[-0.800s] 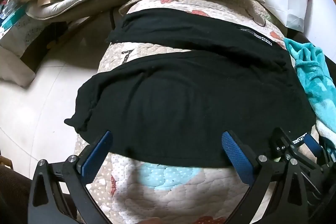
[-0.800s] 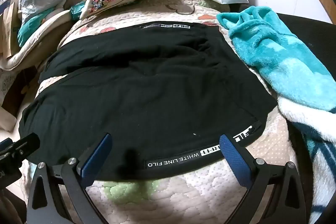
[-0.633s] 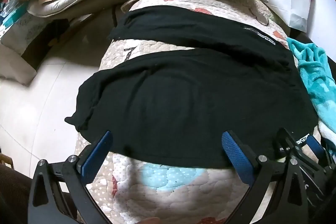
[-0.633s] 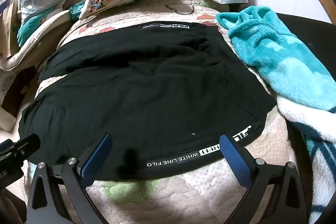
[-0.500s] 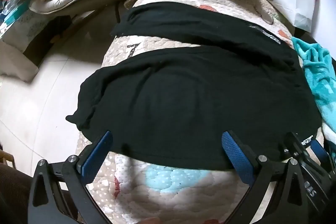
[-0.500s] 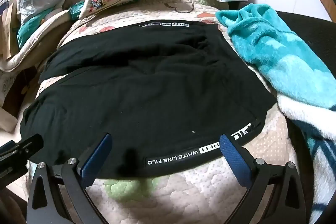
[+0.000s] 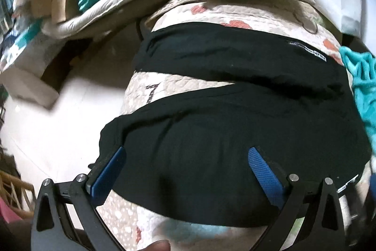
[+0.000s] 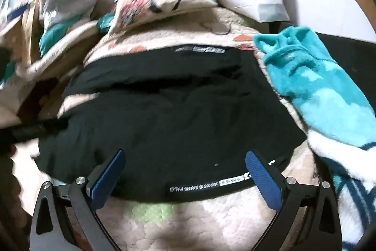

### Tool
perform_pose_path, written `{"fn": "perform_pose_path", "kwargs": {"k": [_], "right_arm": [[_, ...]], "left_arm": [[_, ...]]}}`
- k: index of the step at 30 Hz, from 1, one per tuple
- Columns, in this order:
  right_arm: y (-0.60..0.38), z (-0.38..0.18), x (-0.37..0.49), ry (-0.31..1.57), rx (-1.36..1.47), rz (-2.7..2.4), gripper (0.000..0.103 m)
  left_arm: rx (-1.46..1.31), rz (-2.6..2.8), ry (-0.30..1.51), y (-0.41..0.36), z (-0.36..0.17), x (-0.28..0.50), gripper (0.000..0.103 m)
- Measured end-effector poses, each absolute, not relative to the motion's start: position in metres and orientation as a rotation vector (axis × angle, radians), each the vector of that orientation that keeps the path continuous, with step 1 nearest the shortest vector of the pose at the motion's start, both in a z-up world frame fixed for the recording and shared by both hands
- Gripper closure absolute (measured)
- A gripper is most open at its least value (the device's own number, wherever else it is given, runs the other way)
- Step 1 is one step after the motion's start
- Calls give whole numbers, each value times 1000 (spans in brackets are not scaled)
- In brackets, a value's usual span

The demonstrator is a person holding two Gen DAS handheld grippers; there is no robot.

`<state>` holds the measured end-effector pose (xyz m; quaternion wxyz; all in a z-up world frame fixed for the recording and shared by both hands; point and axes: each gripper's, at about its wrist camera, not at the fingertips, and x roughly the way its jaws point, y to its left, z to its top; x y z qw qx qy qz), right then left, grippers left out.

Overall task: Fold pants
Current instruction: 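Position both grippers over the waistband edge of the black pants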

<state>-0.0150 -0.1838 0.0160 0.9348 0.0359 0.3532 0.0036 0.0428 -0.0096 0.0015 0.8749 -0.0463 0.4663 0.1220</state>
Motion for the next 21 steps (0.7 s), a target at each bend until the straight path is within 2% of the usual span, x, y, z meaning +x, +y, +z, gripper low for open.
{"fn": "perform_pose_path", "kwargs": {"k": [10, 14, 21], "right_arm": [[-189, 16, -17, 698, 88, -53, 0], [-193, 5, -11, 726, 113, -68, 0], [-185, -2, -12, 708, 46, -86, 0]], "left_arm": [[-7, 204, 954, -15, -24, 34, 0], [-67, 169, 1031, -6, -43, 36, 0], [-165, 133, 1061, 4, -53, 26, 0]]}}
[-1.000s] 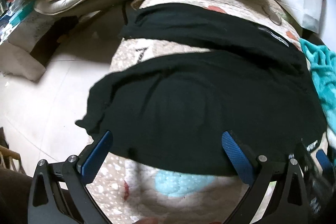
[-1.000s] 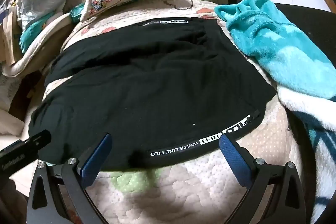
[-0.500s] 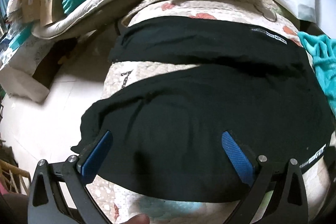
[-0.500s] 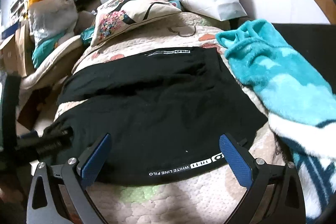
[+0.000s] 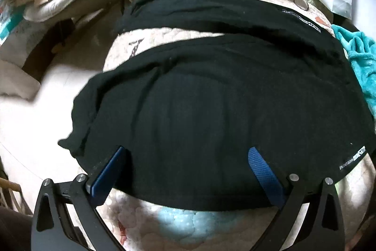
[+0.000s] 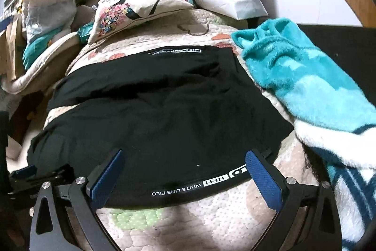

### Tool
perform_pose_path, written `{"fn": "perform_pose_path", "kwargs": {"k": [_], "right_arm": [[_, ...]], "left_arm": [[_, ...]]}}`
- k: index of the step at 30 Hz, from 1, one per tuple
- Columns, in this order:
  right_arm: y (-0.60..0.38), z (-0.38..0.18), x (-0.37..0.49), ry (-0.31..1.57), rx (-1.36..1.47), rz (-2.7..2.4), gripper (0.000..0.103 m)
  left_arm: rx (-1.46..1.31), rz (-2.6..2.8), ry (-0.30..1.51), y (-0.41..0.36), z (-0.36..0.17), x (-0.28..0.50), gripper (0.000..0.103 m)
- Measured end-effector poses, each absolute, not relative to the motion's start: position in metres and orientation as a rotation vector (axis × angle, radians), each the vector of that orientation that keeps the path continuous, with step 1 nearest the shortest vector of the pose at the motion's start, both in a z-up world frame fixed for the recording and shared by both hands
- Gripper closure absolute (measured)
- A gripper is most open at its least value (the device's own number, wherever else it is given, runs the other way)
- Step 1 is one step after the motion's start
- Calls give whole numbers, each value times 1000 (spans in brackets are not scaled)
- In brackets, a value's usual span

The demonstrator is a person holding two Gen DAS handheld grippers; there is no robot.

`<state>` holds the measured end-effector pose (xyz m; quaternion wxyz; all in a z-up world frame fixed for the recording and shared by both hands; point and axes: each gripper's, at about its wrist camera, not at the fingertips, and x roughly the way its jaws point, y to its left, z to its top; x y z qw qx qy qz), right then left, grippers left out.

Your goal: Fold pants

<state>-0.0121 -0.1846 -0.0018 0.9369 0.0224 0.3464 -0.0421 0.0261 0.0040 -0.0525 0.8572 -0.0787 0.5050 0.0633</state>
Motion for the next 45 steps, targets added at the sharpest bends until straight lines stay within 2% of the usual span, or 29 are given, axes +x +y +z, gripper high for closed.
{"fn": "perform_pose_path", "kwargs": {"k": [5, 12, 20, 28, 36, 42, 45], "right_arm": [[-176, -2, -15, 685, -1, -58, 0], [-182, -9, -15, 729, 75, 14, 0], [-178, 2, -32, 684, 11, 8, 0], [-175, 19, -54, 624, -70, -12, 0], [-167, 81, -63, 592, -59, 100, 0], [-154, 144, -29, 609, -111, 220, 0], [-155, 157, -1, 628, -159, 233, 0]], "left_arm": [[-192, 104, 1051, 8, -53, 22, 0], [-163, 122, 1034, 6, -45, 10, 1], [0, 207, 794, -7, 13, -35, 1], [22, 201, 666, -2, 82, -68, 1], [-93, 176, 669, 36, 116, -71, 1], [-195, 207, 682, 94, 125, -40, 1], [-218, 220, 696, 117, 122, -19, 1]]}}
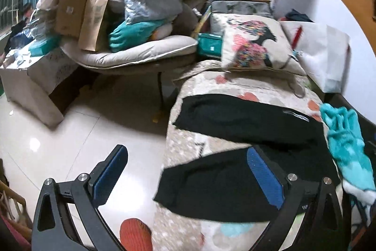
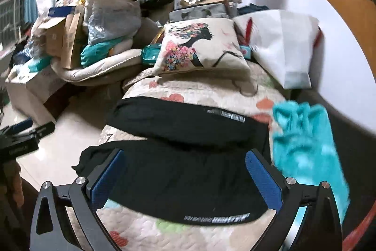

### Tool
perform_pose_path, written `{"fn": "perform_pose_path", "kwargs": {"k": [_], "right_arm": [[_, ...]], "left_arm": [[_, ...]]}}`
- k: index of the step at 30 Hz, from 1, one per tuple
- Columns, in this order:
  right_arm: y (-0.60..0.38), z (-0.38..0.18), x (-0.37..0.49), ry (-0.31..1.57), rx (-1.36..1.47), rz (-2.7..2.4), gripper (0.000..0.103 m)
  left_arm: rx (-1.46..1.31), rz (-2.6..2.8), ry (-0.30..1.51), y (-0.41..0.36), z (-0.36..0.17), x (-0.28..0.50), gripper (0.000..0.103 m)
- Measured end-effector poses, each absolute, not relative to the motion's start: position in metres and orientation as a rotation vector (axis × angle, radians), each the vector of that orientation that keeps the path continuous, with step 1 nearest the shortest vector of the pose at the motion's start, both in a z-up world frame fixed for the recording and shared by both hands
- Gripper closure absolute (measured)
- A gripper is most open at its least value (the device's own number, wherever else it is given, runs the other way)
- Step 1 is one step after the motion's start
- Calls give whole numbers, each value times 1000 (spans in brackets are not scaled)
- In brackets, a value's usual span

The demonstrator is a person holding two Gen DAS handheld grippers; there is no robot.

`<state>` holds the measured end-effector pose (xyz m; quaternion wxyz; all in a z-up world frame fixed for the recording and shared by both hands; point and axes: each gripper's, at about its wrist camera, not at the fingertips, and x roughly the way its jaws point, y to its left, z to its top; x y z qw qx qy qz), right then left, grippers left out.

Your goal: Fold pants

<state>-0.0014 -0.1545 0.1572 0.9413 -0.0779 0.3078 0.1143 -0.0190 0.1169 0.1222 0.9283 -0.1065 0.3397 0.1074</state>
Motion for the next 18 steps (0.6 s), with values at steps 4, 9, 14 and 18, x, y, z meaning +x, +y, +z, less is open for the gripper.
{"fn": "perform_pose_path", "kwargs": {"k": [4, 9, 14, 18], "right_arm": [[-170, 155, 35, 649, -189, 191, 0], [-197, 137, 82, 707, -196, 150, 0], [-215, 107, 132, 781, -200, 185, 0], [-220, 81, 177, 829, -210, 225, 0]], "left_arm": [[-217, 210, 715, 134, 115, 16, 1], [-224, 154, 768, 141, 95, 77, 11], [-199, 87, 842, 141, 68, 144, 32], [-237, 39, 858, 148, 49, 189, 32]]}}
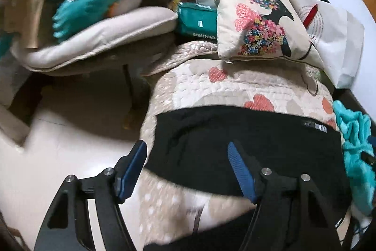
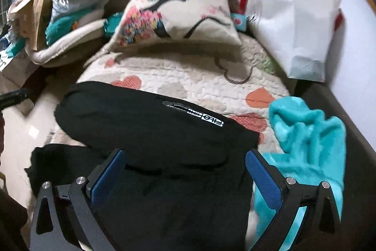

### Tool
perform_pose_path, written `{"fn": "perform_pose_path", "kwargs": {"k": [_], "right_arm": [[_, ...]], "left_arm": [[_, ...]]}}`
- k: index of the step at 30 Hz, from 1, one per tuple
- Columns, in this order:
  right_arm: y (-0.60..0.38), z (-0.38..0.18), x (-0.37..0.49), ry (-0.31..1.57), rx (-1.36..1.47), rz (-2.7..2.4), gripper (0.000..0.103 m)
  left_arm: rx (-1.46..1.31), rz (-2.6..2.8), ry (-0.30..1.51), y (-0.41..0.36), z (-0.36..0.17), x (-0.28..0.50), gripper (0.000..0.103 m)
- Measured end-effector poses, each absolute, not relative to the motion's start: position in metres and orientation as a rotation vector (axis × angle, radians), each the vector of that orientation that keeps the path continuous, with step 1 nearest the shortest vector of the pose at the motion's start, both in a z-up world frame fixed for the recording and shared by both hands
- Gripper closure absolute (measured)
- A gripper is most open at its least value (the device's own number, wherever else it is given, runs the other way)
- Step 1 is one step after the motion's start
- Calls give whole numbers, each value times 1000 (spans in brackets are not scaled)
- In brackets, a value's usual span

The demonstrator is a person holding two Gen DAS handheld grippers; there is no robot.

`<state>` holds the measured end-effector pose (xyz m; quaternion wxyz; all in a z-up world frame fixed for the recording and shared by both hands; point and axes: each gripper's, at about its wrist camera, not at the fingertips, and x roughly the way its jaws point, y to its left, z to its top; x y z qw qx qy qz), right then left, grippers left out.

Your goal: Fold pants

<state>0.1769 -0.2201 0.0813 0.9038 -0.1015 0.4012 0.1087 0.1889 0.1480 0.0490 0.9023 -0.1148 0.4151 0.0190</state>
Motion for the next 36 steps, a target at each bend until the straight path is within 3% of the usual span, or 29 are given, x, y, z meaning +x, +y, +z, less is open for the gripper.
{"fn": "perform_pose_path", "kwargs": {"k": [12, 29, 31, 32, 33, 35, 36], "right_arm": [[-210, 28, 310, 939, -129, 344, 5], [-182, -25, 354, 1054, -231, 506, 6], [-181, -26, 354, 1057, -249, 505, 6], [-179, -27, 353, 1056, -260, 501, 6], [-177, -28, 351, 1053, -282, 492, 8], [-175, -26, 347, 1046, -303, 489, 21], [-176, -24, 346, 1050, -294, 496, 33]], "left_arm": [[-271, -95, 891, 167, 8, 289, 32], [-88, -194, 976, 151, -41, 317, 31], [-102, -201, 1001, 153, -41, 318, 36], [-94, -206, 1006, 151, -40, 316, 47], [-78, -218, 1003, 149, -37, 314, 69], [-43, -228, 1001, 144, -32, 311, 88], [-15, -222, 997, 140, -30, 309, 93]]}}
